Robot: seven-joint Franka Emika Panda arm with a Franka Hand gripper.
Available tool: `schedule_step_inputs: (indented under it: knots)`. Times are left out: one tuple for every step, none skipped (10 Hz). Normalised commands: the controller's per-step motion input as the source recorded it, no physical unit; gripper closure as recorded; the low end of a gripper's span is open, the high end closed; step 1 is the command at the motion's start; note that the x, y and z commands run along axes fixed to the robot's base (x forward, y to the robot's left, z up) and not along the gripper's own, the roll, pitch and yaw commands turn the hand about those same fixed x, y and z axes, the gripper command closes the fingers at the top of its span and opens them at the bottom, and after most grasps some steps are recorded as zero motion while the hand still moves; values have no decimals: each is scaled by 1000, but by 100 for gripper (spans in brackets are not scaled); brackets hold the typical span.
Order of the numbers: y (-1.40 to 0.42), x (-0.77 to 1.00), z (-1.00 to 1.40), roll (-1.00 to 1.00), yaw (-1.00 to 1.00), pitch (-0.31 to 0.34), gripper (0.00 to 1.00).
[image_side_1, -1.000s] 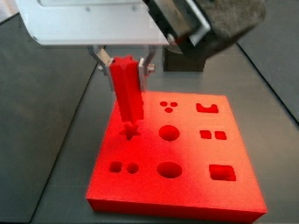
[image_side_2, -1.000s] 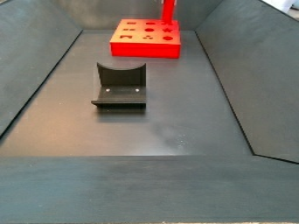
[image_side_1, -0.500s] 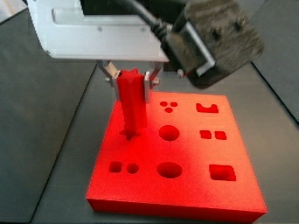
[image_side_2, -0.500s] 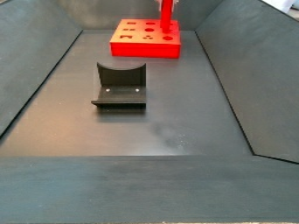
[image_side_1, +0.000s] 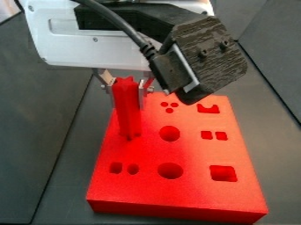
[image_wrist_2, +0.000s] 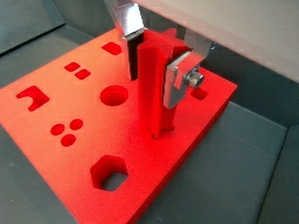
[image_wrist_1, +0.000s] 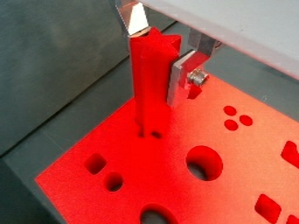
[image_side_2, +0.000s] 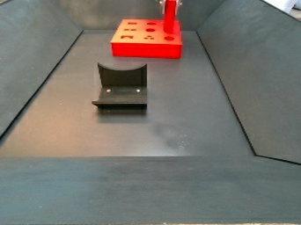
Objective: Pick up the star object. Move up. Move to above the board. Insert the star object.
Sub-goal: Insert the star object.
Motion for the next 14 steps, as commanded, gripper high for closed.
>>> schedule_step_inputs:
  knots:
    - [-163, -237, -311, 117, -109, -84, 100]
    - [0, -117, 0, 11, -49, 0, 100]
    - [0, -189, 0, 1, -46, 0, 100]
    - [0, -251, -91, 46, -46, 0, 100]
    - [-26, 0, -254, 29, -111, -23, 100]
    - [-89, 60, -334, 7, -343, -106, 100]
    - [-100, 183, -426, 17, -651, -151, 100]
    - [-83, 137, -420, 23, -731, -177, 100]
    - [0, -40, -120, 27, -277, -36, 100]
    - [0, 0, -177, 94, 0, 0, 100]
    - [-91, -46, -754, 310, 0, -37, 100]
    - [-106, -17, -771, 300, 0, -43, 100]
    - [0, -63, -386, 136, 0, -16, 100]
    - [0, -3, 0, 0, 0, -33, 100]
